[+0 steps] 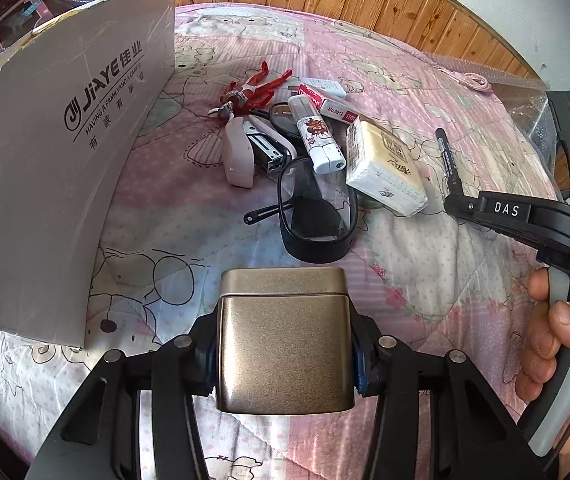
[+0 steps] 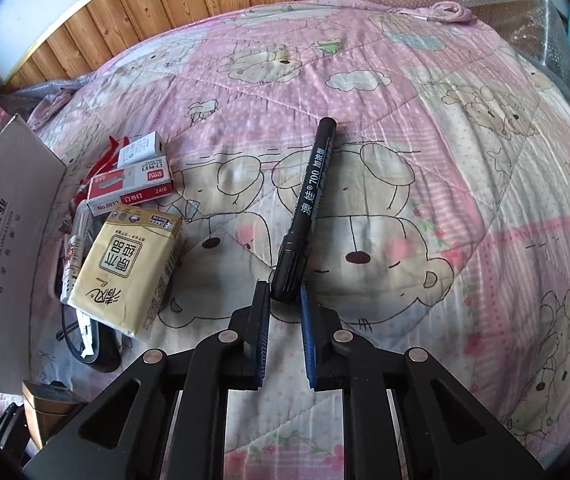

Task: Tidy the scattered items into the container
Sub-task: 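Close the right tool on the marker while the left tool grips the gold tin, then carry the marker and the gold tin over the white cardboard box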

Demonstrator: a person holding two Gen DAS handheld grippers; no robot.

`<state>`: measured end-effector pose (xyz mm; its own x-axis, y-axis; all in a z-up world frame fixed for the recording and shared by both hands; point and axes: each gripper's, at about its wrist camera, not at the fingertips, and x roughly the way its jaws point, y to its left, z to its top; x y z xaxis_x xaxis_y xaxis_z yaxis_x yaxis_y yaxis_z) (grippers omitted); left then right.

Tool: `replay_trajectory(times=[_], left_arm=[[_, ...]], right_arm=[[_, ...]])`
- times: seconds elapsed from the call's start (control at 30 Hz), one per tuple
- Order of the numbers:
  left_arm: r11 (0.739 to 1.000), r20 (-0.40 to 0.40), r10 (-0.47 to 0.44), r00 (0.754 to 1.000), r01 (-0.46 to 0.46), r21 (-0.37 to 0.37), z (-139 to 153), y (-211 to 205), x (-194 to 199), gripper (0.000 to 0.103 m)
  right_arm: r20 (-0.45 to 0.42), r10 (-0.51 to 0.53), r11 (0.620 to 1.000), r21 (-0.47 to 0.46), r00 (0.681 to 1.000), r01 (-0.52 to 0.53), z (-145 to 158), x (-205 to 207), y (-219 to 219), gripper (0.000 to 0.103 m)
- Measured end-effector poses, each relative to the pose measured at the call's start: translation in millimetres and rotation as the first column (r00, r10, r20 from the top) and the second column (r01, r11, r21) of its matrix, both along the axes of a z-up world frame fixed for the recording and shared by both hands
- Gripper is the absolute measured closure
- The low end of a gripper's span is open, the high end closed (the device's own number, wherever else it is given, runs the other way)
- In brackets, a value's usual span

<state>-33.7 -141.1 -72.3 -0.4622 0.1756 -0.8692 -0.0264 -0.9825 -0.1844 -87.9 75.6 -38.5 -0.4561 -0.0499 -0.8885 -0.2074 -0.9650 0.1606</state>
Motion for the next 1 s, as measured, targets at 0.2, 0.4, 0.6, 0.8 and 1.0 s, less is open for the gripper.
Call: replay_trajectory(times=[0.2,0.4,0.6,0.8,1.0], left_arm=[[1.000,-0.013,0.000,1.000,0.000,0.012,6,-2,2,0.054],[1.000,-0.019,0.004,1.000,-0.004,0.009,11,-6,3,0.054],[1.000,-0.032,-0.002,0.999,0.002,0.001,20,-6,9,0.054],[1.000,-0.066,-0.003,0.998,0.003,0.003,38,-8,16,0.054],[1.000,-0.091,0.001,0.996,-0.001,-0.006,55,-11,23,0.054]], right_arm=[[0.044,0.007,0.999,-0.048,0.999,-0.005,0,28,-7,0.088],[0.038,0.037,0.996,0.074,0.999,-0.040,-4,23,-22,0.065],[-0.002,0.076,0.988,0.135,0.997,-0.075,-6,6,-30,0.087],[-0.038,0.085,0.995,0.053,0.996,-0.083,19,40,-36,0.087],[-0.070,0.122,0.992,0.037,0.990,-0.120,40,75,-57,0.087]])
